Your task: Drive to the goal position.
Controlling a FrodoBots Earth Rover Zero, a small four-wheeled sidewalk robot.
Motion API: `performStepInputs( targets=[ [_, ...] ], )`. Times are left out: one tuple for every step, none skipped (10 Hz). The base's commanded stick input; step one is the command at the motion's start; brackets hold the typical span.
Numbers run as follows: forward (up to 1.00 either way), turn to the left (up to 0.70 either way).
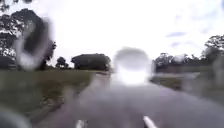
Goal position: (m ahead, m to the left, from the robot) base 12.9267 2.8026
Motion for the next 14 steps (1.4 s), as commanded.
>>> performStepInputs(
  targets=[
    [0.85,0.0],
    [0.85,0.0],
    [0.85,0.0],
    [0.85,0.0],
    [0.85,0.0],
    [0.85,0.0],
    [0.85,0.0],
    [0.85,0.0],
    [0.85,0.0],
    [0.85,0.0],
    [0.85,0.0],
    [0.85,0.0],
    [0.85,0.0],
    [0.85,0.0]
  ],
)
